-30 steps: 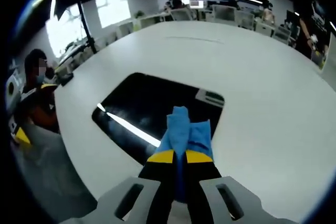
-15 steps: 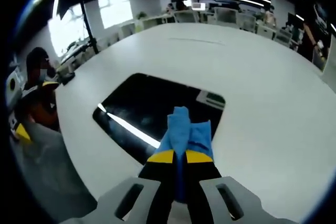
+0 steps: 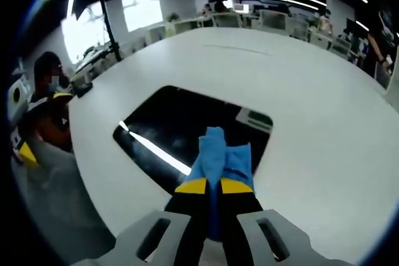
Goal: Wipe the mirror surface with the cleaning cloth until all visible marks leave the cleaned area.
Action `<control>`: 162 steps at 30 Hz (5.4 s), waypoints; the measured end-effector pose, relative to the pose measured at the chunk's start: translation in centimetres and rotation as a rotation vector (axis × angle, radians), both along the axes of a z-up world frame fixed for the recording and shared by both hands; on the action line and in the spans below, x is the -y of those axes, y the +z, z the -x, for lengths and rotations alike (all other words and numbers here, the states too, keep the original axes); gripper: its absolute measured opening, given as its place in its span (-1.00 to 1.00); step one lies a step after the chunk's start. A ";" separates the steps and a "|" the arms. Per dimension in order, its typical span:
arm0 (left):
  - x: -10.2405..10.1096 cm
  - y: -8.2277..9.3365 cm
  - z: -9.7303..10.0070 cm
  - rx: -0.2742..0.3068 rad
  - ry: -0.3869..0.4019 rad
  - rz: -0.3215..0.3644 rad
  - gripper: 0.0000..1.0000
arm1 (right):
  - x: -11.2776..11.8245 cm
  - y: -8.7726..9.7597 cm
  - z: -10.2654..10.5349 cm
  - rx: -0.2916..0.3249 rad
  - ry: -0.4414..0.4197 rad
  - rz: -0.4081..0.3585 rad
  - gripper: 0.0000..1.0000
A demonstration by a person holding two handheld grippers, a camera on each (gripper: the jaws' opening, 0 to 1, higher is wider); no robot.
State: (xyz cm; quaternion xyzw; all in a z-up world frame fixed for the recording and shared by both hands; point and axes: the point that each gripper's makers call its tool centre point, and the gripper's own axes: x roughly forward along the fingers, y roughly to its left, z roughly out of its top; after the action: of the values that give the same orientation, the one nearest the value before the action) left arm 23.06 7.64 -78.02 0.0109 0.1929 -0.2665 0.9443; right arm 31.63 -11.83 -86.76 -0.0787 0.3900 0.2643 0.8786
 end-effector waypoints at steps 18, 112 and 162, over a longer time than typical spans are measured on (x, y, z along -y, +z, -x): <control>0.0 -0.1 0.0 -0.005 0.002 -0.001 0.97 | -3.4 0.0 0.2 -0.012 0.048 -0.038 -0.99; 0.0 -0.1 0.1 -0.007 0.000 0.004 0.97 | -17.3 0.2 0.4 -0.070 0.158 -0.230 -0.98; 0.0 -0.1 0.1 -0.003 -0.001 0.000 0.98 | -16.6 0.1 -5.7 -0.035 0.051 -0.271 -0.99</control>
State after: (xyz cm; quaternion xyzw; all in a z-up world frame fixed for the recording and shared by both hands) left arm 23.00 7.67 -78.11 0.0104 0.1942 -0.2670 0.9439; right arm 37.36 4.75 -86.66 0.0355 0.3638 0.3384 0.8671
